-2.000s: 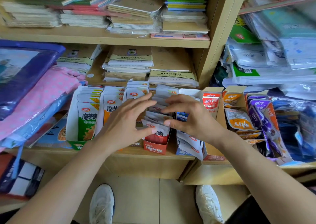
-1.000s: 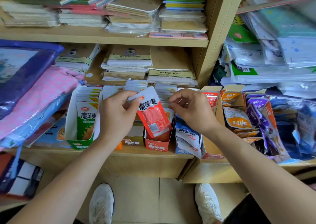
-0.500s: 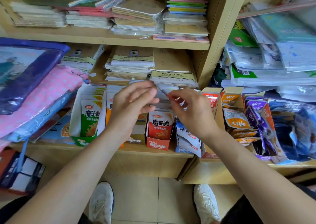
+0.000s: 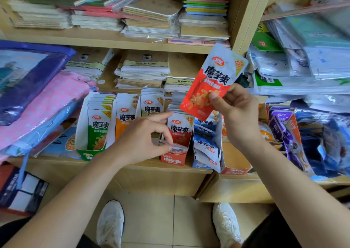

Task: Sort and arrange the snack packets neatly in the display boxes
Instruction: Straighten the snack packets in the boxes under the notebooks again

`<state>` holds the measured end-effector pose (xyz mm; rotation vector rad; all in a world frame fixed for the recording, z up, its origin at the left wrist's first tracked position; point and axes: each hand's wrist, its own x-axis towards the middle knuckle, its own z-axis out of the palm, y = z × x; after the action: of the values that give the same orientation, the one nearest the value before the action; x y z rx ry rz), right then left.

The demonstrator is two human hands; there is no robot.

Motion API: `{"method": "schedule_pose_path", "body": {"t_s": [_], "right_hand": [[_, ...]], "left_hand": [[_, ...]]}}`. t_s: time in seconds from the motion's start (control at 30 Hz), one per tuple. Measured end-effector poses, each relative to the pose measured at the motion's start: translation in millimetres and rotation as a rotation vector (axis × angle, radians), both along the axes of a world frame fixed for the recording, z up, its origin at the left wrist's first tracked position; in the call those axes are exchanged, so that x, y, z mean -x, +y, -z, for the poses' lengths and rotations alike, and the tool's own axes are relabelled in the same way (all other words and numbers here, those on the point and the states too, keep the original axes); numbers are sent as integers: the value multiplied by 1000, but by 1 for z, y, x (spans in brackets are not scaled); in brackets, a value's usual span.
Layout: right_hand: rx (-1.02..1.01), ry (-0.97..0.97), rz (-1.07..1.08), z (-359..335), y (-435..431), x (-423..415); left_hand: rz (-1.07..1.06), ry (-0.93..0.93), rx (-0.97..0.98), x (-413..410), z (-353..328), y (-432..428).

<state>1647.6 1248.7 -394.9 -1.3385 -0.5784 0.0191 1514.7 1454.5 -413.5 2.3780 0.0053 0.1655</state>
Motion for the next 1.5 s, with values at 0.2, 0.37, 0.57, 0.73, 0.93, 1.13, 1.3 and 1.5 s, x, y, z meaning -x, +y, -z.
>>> {"method": "schedule_pose_path", "body": {"t_s": [0.2,0.37,0.57,0.73,0.93,1.13,1.3,1.5], "right_hand": [[410,-88,-126,22,13,6],[541,-238,6,26,11,3],[561,-308,-41,26,14,6],[668,-542,-67,29,11,5],[739,-623,-92,31,6,-4],[831,-684,-90,31,1,-9],[811,-639,-82,32,4,-4],[765,-573,-139,27,3,-2]], "left_hand": [[-21,-27,24,8,-1,3],[-85,-149,-37,7,6,6],[-148,-320,-56,-9,19,3],[-230,-425,-56,-23,19,-2],[-118,-431,-61,-16,20,6],[17,-159,-49,2,9,19],[54,-180,-96,6,9,21],[35,-280,-50,1,9,14]]}}
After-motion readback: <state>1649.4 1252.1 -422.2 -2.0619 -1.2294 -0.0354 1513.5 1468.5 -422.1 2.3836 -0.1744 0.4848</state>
